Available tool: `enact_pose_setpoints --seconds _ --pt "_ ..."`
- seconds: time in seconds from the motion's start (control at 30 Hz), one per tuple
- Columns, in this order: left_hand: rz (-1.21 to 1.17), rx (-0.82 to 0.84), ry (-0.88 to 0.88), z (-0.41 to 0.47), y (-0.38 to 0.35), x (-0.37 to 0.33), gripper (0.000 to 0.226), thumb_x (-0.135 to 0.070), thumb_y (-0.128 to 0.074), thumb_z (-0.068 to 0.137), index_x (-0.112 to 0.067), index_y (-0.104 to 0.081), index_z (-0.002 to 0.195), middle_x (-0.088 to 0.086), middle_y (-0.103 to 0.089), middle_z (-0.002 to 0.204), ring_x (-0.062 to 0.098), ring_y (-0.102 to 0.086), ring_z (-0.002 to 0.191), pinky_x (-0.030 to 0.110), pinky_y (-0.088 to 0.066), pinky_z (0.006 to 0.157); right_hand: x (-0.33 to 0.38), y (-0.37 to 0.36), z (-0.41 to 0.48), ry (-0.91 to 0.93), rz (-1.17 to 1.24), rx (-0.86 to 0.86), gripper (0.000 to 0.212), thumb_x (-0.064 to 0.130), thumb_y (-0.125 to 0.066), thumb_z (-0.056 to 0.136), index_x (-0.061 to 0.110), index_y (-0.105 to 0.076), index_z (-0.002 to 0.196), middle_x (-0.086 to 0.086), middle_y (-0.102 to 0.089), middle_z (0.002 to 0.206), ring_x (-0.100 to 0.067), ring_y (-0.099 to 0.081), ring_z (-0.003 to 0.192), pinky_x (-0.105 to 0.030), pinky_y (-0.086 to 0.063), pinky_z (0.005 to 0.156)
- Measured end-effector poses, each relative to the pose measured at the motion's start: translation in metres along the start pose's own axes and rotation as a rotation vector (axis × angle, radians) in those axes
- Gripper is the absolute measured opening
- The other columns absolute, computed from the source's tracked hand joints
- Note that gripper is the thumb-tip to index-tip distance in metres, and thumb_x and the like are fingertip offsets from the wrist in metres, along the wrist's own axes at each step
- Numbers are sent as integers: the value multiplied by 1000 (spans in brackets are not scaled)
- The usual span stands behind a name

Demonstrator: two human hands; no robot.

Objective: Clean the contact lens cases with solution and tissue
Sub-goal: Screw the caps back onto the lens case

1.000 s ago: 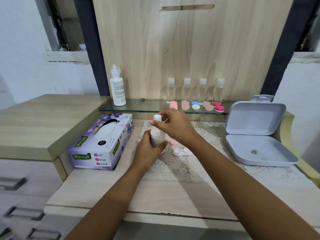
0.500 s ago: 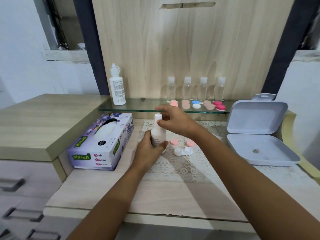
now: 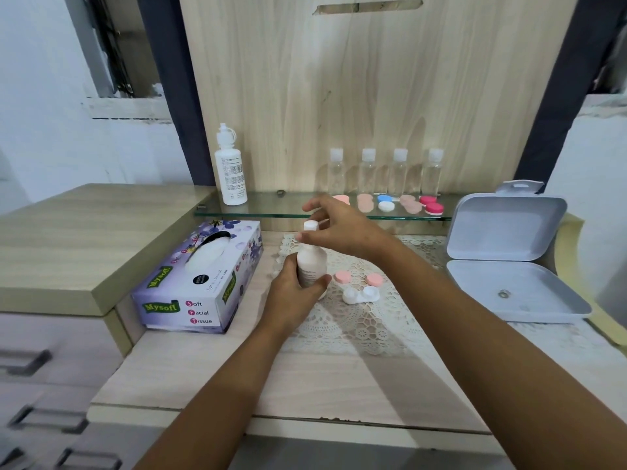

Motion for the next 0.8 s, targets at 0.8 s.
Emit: enact_pose_setpoints --seconds 0.8 --pt "10 1 -6 1 0 1 38 -30 -69 82 -26 -49 114 -12 -60 95 4 -56 84 20 -44 68 -6 4 -2 -5 115 -145 25 16 -72 79 15 -56 97 5 -61 89 -10 -60 87 -26 -51 81"
Point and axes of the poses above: each hand's wrist, its own z-axis towards the middle knuckle, its own y-axis out of the back of the hand, x = y × z, the point moved 7 cm from there along z, towards the middle knuckle
